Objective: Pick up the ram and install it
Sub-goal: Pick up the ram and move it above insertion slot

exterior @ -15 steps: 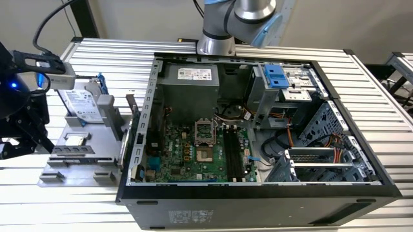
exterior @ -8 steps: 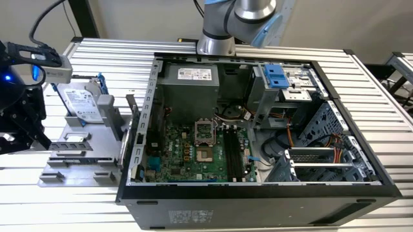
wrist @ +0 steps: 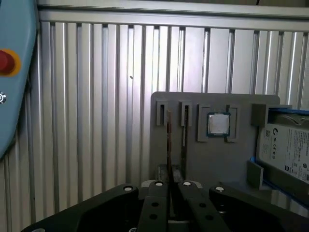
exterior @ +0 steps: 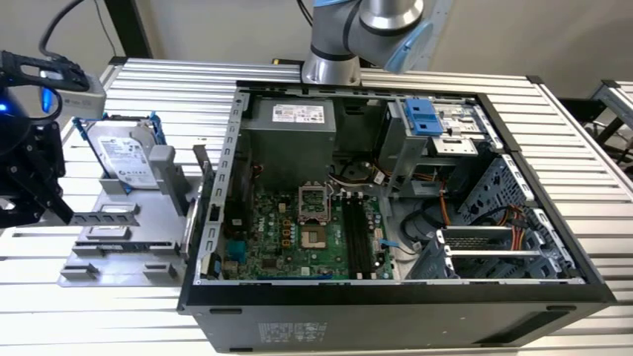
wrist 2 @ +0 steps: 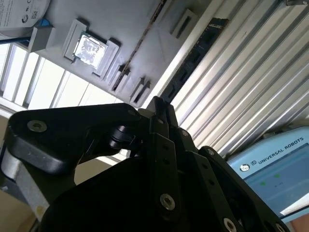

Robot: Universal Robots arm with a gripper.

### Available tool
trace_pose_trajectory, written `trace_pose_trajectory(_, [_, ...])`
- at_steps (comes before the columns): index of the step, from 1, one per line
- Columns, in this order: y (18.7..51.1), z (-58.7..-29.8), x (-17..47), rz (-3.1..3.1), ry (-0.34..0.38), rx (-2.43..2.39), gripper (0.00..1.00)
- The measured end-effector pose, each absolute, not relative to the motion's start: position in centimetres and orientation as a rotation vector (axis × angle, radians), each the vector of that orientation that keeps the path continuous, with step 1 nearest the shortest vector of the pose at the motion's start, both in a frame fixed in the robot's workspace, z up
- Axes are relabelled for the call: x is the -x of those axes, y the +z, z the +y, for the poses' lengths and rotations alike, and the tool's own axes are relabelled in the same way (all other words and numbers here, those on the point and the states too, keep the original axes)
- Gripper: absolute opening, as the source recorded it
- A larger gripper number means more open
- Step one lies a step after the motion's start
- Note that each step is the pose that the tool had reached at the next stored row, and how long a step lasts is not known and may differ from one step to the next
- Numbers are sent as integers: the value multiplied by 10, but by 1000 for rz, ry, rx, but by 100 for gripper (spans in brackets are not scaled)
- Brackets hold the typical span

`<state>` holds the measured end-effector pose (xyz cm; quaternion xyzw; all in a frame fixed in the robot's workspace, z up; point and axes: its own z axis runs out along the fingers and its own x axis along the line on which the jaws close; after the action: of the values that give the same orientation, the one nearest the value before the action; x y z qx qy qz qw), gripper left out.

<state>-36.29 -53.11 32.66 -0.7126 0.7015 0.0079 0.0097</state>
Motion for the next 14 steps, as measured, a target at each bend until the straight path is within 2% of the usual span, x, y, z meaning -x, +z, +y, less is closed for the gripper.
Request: trace_pose_trajectory(14, [345, -531, 363, 2190, 25, 2225, 0])
